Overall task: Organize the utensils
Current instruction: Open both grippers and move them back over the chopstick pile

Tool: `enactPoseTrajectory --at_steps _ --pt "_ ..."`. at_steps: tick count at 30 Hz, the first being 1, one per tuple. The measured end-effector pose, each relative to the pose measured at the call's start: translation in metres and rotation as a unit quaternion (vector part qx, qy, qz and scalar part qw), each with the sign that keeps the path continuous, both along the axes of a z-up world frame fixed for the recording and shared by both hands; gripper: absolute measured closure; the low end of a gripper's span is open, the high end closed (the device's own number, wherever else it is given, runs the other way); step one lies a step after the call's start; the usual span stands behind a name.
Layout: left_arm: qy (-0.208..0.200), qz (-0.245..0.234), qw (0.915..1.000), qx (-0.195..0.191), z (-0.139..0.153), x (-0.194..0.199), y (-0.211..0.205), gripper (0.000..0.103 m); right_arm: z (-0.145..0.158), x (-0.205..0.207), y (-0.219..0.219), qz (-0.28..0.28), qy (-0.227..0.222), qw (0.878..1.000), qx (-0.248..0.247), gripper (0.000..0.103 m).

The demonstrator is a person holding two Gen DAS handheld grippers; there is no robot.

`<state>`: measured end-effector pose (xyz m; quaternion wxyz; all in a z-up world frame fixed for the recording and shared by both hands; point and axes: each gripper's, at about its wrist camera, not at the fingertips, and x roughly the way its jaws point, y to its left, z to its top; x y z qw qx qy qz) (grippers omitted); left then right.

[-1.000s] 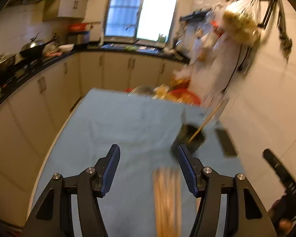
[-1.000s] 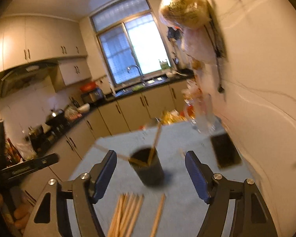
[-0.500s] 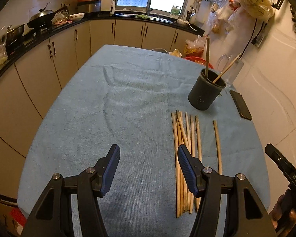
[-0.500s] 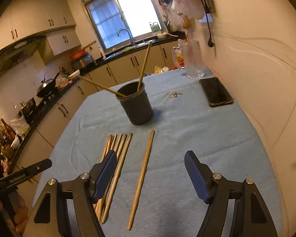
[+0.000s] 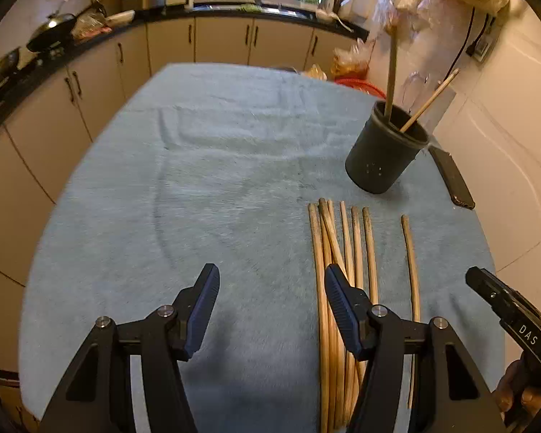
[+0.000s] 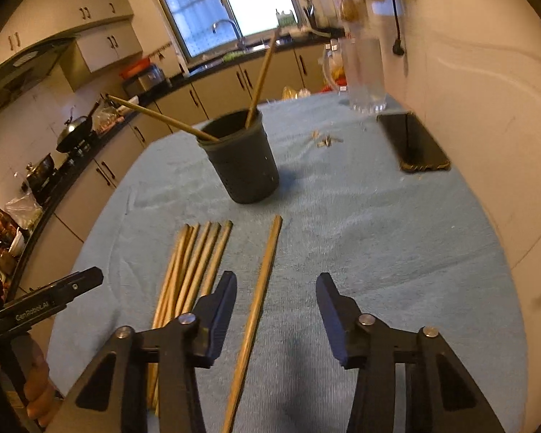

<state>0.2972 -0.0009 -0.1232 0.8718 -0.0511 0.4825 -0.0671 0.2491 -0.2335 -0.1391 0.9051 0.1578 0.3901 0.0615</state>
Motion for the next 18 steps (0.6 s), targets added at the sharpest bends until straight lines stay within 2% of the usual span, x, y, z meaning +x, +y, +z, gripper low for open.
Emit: enactPoseTrajectory --at_steps 8,12,14,18 --pt "0.036 -0.023 0.999 -0.013 -0.024 0.038 -0.016 0.043 -0.02 0.043 0.0 0.005 0.039 0.999 0.006 0.063" --pt "0.055 -0.029 0.998 -0.014 -0.036 0.052 -0.019 0.053 -0.028 0.064 0.004 0.015 0.051 0.999 -0.002 0.063" --pt "0.072 -0.03 0.9965 -0.029 -0.042 0.059 -0.018 0.057 -0.031 0.074 0.006 0.019 0.055 0.998 -0.006 0.063" --pt "0.085 -0.033 0.9943 -0.054 -0.046 0.069 -0.017 0.058 -0.035 0.086 0.01 0.023 0.061 0.998 -0.014 0.063"
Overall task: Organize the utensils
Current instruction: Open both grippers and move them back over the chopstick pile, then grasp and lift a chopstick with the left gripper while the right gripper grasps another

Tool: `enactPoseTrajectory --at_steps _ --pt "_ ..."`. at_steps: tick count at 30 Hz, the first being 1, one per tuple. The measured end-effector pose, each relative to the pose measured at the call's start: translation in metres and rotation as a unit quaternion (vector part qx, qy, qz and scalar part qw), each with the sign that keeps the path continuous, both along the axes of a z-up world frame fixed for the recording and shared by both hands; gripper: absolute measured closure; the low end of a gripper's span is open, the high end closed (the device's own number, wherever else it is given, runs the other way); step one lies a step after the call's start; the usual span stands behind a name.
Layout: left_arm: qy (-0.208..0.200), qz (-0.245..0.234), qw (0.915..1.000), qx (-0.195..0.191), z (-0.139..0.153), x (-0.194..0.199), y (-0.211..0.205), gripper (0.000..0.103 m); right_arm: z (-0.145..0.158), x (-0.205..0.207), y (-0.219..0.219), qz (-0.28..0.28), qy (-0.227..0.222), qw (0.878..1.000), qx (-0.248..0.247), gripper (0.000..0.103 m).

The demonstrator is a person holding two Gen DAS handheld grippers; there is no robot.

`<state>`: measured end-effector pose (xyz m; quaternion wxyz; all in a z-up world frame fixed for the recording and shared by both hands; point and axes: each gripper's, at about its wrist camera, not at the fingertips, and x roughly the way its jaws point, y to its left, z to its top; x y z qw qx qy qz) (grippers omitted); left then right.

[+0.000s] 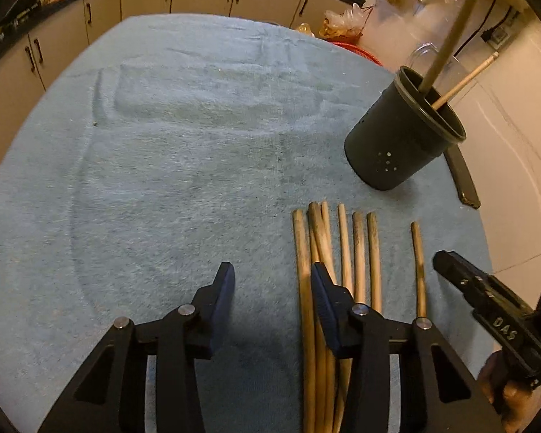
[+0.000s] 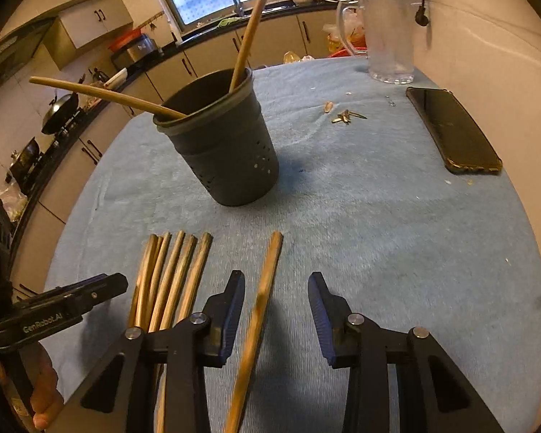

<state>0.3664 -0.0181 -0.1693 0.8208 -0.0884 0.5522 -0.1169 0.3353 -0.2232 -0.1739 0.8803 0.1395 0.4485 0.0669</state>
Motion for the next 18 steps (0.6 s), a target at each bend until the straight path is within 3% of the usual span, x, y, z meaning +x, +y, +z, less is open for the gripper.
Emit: enactPoseTrajectory --at_steps 8,10,15,18 --pt "0.002 -0.014 0.9994 0.032 -0.002 0.016 -0.02 0.062 -0.005 0.012 0.003 -0.001 0.005 1.0 -0.017 0.064" --pt "-0.001 -0.018 0.9983 0.056 -0.003 0.018 -0.025 0.068 -0.006 0.013 0.003 0.0 0.006 1.0 -0.017 0.064" --pt "0.001 -0.022 0.9964 0.082 -0.005 0.024 -0.034 0.068 -0.004 0.013 0.005 0.001 0.005 1.0 -0.03 0.064" --pt "0.0 -0.038 0.9913 0.126 -0.008 0.031 -0.051 0.069 -0.006 0.017 0.008 0.005 0.011 0.999 -0.039 0.064"
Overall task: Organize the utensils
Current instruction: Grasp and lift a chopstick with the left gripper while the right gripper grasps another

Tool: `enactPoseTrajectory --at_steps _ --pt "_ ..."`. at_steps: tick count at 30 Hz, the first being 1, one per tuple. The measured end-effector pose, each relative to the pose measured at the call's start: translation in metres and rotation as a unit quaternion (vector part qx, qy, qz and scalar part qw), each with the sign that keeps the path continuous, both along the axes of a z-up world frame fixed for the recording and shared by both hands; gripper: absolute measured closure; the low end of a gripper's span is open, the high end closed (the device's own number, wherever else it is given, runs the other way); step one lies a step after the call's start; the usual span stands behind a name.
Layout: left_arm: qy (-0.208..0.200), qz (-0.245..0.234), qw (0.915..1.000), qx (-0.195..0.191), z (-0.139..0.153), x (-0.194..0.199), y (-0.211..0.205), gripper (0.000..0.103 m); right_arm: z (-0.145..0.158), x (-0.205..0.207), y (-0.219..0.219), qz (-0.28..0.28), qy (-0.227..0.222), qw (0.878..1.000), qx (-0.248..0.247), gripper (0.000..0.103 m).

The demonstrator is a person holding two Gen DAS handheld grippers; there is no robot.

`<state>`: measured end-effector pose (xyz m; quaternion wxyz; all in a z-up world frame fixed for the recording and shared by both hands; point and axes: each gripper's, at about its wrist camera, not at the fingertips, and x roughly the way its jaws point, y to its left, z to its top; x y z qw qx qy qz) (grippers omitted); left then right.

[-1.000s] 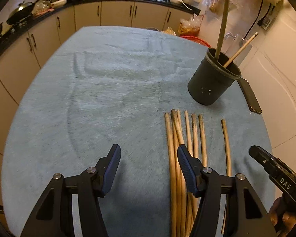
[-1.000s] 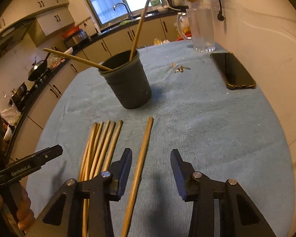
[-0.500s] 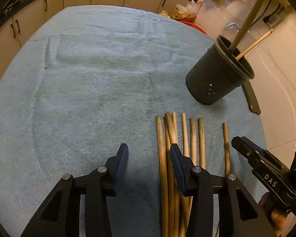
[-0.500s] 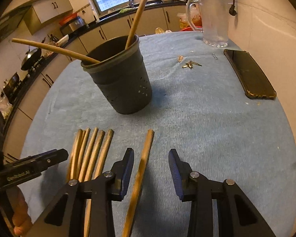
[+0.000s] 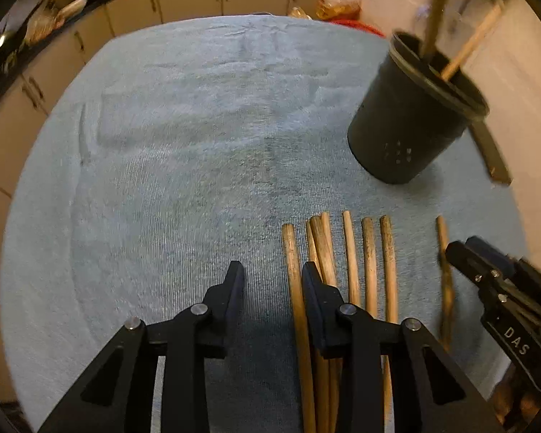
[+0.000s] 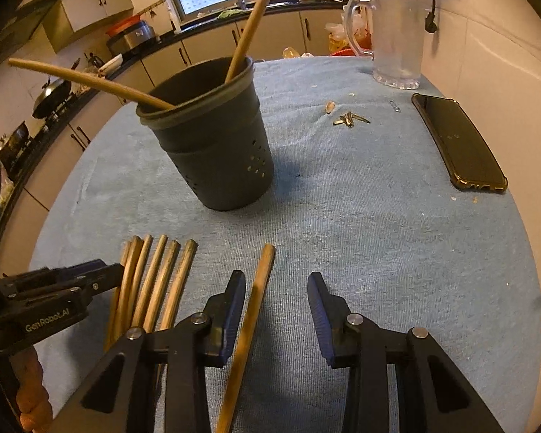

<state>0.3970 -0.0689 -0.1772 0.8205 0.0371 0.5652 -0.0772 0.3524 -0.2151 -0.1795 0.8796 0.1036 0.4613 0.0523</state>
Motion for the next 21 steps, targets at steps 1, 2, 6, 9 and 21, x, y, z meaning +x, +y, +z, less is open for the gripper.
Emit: enactPoseTrajectory --at_steps 1,2,6,9,21 --pt "-0.001 0.0 0.9999 0.01 -0.001 0.001 -0.003 0.073 -0.002 0.002 0.001 0.001 0.005 1.0 -0.001 0.064" --pt "-0.005 -0.002 0.9997 0.026 -0.001 0.003 -0.006 0.075 -0.005 0.004 0.004 0.004 0.013 1.0 -0.006 0.065" --pt "-0.007 -0.005 0.9995 0.031 -0.002 0.009 -0.008 0.089 -0.006 0.01 0.013 0.013 0.022 0.999 -0.041 0.068" --pt "-0.003 -0.003 0.9997 0.023 -0.001 0.009 0.004 0.093 -0.005 0.015 0.025 0.026 0.03 0.996 -0.082 0.068" --pt "-0.007 0.011 0.9989 0.046 -0.006 0.007 0.016 0.094 0.0 0.015 0.049 0.045 0.013 0.992 -0.116 0.094"
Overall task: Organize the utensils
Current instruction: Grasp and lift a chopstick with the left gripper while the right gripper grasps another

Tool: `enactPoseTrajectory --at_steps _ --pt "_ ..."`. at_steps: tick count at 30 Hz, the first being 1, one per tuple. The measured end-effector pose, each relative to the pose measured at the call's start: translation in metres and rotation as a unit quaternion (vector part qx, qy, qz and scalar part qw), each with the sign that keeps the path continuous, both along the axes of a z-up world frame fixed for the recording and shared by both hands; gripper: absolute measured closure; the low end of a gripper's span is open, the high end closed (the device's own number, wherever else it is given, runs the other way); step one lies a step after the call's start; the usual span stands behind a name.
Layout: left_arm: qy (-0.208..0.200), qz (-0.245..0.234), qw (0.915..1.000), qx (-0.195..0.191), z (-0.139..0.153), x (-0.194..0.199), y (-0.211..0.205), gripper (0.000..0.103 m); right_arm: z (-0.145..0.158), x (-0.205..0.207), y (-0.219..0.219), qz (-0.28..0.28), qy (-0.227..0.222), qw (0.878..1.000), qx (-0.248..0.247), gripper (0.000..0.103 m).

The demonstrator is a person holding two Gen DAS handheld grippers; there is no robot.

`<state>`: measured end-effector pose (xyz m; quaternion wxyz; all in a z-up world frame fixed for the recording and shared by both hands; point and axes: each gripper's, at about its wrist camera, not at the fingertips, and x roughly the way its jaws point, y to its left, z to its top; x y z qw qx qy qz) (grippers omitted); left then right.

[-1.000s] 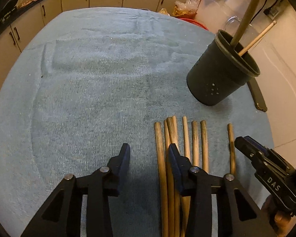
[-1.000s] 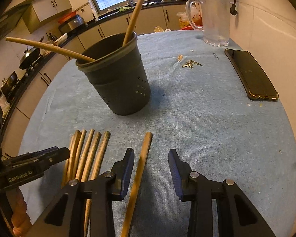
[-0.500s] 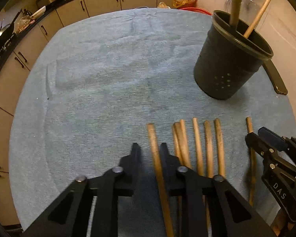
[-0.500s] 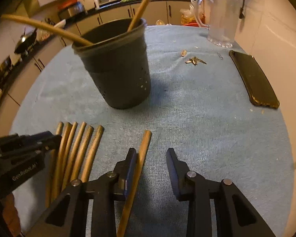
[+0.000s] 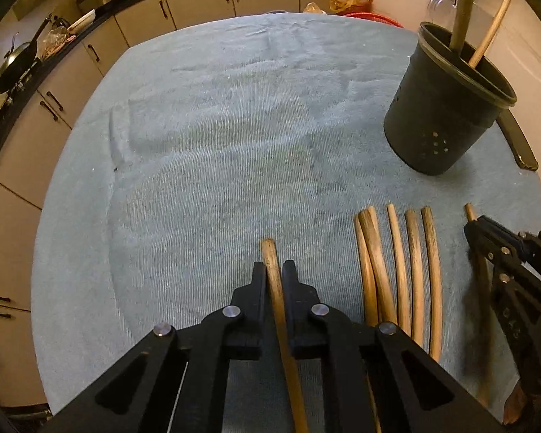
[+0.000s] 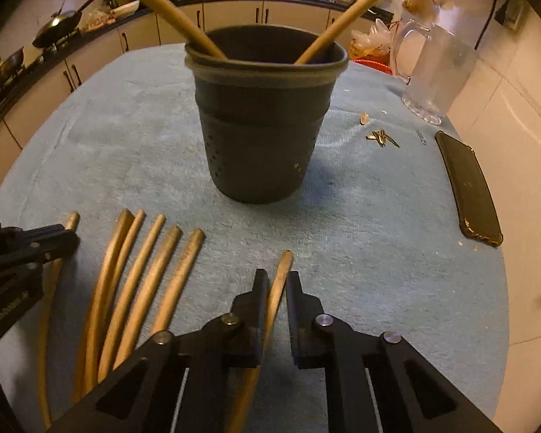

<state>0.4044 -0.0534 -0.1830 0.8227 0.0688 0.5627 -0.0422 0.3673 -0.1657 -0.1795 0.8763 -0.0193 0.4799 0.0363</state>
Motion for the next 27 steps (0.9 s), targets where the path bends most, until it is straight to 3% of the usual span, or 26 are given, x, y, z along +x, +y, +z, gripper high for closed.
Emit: enactPoseTrajectory --at_steps 3,7,14,20,27 --pt "-0.009 0.012 0.9994 -0.031 0.008 -0.003 0.011 0.096 0.01 -0.009 -0.018 -0.012 -0.012 0.997 0.07 0.095" --pt "-0.086 0.024 0.9926 -0.083 0.052 -0.032 0.03 0.096 0.046 -0.043 -0.043 -0.025 -0.081 0.987 0.136 0.095" --pt "-0.199 0.026 0.9722 -0.12 0.123 -0.101 0.05 0.096 0.109 -0.116 -0.066 -0.038 -0.192 0.968 0.156 0.095" --pt "-0.239 0.019 0.962 -0.13 0.152 -0.143 0.046 0.096 0.135 -0.151 -0.075 -0.04 -0.229 0.959 0.165 0.095" --pt "-0.251 0.018 0.9596 -0.126 0.165 -0.172 0.055 0.096 0.147 -0.181 -0.075 -0.036 -0.257 0.953 0.154 0.095"
